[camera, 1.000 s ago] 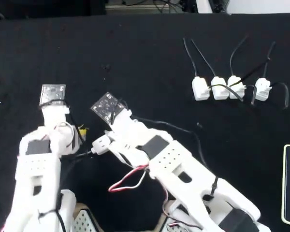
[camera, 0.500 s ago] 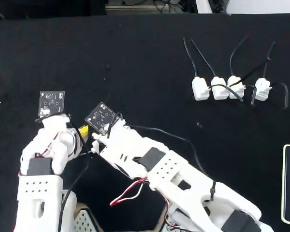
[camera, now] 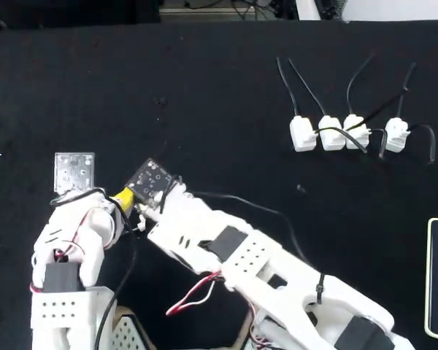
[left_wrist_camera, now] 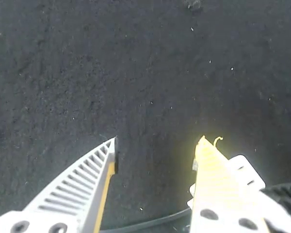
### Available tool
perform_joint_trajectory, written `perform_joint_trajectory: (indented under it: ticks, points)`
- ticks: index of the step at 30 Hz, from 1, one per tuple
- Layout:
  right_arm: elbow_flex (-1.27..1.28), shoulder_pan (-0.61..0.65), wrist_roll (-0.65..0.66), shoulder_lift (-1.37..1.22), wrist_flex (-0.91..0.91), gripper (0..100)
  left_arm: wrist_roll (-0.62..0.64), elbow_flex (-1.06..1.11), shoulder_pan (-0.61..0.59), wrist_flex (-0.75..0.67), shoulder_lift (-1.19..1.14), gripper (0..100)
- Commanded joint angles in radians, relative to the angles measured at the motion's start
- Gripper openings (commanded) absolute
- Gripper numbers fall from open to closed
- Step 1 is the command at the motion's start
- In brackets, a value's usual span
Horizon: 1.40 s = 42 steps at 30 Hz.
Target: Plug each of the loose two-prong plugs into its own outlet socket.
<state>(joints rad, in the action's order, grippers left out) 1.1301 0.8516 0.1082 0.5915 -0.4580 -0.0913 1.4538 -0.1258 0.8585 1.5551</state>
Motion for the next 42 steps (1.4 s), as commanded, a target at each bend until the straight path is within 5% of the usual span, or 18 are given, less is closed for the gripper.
perform_joint_trajectory:
  ticks: [1,42]
  points:
    - [-0.005,0.025,-0.003,0.041,0.025,1.0,-0.002,0.007,0.054,-0.009,0.04,26]
    - [0.068,0.017,-0.014,0.285,-0.005,1.0,-0.043,0.041,0.056,-0.017,0.051,26]
